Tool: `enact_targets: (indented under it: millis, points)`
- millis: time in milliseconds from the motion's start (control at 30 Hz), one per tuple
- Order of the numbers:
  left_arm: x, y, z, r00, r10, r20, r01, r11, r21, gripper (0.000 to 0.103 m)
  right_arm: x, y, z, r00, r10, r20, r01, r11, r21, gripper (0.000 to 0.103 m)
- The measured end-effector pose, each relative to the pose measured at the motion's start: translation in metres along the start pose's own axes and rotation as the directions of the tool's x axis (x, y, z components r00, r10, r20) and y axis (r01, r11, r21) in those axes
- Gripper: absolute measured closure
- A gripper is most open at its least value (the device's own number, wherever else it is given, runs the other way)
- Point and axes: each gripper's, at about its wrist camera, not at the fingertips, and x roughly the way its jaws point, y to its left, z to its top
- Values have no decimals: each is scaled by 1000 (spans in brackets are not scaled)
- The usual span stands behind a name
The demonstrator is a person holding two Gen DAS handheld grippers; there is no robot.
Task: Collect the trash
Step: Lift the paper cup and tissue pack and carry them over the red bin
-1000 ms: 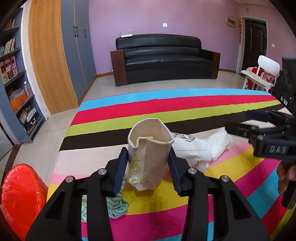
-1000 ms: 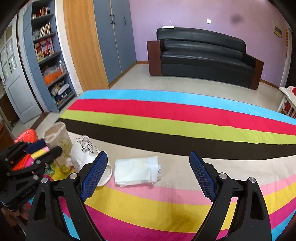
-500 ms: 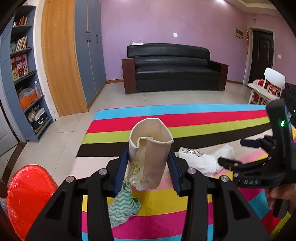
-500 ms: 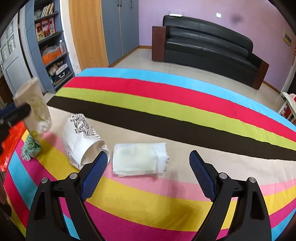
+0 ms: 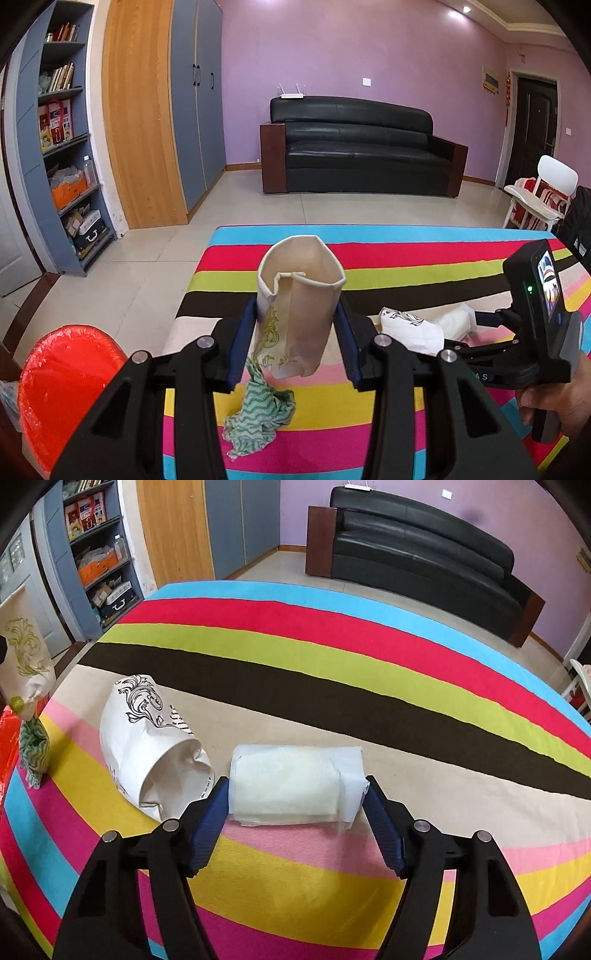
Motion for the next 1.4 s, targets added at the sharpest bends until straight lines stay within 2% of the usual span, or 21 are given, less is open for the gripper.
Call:
enact_targets:
  millis: [167,367,533,800,1033,1400]
  points:
    - [-6,2,4,1000,-9,11,9,1000,-4,62,-8,1,0,1000,0,19,0,1000,3,37]
    - [-9,9,8,999,21,26,-21,1000,-12,62,-37,-10,6,993,-19,116,12,998,56,37]
    - [-12,20,8,999,45,30,-44,999,-31,62,-61,-13,13,978,0,211,-20,995,95,37]
    - [-22,41,10,997,71,39,-69,996,-57,62,-86,-5,22,955,15,297,-52,992,119,37]
    - [-34,64,9,995,93,45,-89,993,-81,62,-106,14,27,937,35,347,-72,993,94,37]
    - [-56,105,9,990,130,59,-122,984,-132,62,-124,52,37,928,85,363,-105,994,33,37]
